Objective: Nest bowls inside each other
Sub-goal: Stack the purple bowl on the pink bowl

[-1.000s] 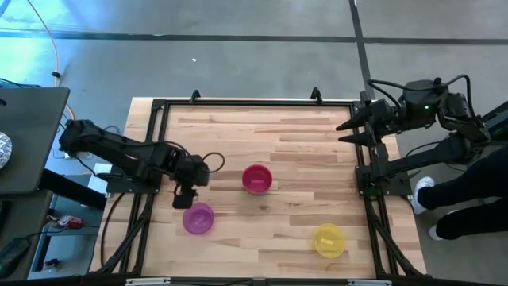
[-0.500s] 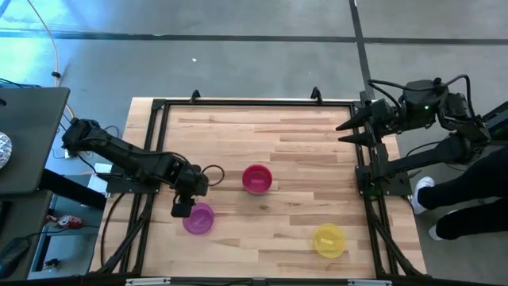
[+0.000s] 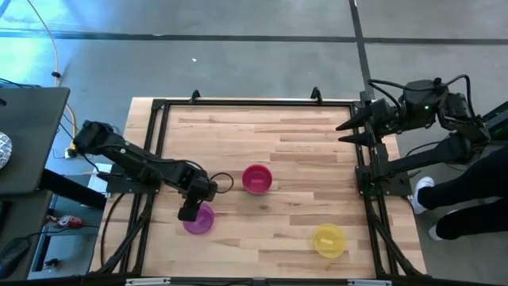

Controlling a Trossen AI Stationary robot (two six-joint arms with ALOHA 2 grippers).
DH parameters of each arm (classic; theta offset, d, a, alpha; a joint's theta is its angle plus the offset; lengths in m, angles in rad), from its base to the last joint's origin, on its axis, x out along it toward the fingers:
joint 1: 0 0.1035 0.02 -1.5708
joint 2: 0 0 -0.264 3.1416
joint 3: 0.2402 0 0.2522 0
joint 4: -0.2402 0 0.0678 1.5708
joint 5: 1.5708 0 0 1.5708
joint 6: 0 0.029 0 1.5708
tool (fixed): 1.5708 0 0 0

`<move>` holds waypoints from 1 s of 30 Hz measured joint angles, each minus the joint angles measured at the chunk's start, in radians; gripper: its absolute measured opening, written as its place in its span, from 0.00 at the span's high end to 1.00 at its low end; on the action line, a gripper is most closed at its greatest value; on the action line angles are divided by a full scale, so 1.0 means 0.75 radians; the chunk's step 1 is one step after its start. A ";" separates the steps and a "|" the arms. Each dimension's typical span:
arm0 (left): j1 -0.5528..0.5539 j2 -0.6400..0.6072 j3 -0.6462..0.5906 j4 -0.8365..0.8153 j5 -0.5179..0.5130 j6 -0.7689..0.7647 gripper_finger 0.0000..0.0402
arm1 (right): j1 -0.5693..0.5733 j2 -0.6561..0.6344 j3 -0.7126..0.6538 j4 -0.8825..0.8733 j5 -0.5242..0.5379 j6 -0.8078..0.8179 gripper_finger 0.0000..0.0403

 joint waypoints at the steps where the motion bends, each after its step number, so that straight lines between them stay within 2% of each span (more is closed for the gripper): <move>1: 0.000 0.009 0.000 0.012 0.002 0.000 0.60 | 0.000 0.000 0.000 0.000 0.000 0.000 0.69; 12: 0.001 0.101 0.001 0.052 0.003 0.000 0.63 | 0.000 0.000 0.000 -0.001 0.000 0.001 0.69; 17: 0.001 0.130 0.001 0.078 0.003 -0.001 0.73 | 0.000 0.000 0.000 -0.004 -0.001 0.001 0.69; 25: 0.012 0.129 0.001 0.071 0.003 0.004 0.98 | 0.001 0.000 0.000 -0.005 -0.001 0.021 0.69; 30: 0.031 0.129 0.001 0.072 0.011 0.011 0.99 | 0.001 0.000 0.000 -0.010 -0.002 0.026 0.69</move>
